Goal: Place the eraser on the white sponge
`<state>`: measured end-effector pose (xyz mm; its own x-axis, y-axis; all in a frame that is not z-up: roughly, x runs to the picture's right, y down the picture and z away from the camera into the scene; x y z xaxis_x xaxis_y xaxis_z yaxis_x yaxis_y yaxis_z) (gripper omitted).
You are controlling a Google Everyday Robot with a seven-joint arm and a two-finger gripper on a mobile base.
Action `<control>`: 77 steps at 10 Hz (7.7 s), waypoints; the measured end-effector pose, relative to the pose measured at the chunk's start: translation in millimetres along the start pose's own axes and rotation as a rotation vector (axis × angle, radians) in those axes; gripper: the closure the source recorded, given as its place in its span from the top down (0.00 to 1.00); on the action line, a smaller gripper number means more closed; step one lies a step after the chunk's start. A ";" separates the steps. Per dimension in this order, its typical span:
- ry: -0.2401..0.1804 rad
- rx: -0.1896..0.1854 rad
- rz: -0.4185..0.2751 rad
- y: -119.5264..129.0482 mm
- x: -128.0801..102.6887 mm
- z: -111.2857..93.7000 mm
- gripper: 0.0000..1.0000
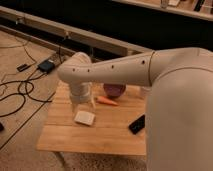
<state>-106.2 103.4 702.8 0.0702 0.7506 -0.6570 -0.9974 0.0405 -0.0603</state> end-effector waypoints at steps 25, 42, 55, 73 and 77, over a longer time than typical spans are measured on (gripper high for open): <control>-0.069 -0.029 0.351 -65.2 34.1 39.7 0.65; 0.071 0.385 -0.530 -115.6 19.2 67.2 0.65; -0.082 0.470 -0.750 -118.5 20.1 73.5 0.65; -0.163 0.355 -1.272 -260.3 58.9 132.9 0.65; -0.102 0.381 -1.429 -268.2 55.5 140.6 0.65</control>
<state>162.6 226.9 788.2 0.9872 -0.0316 -0.1566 -0.0321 0.9211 -0.3881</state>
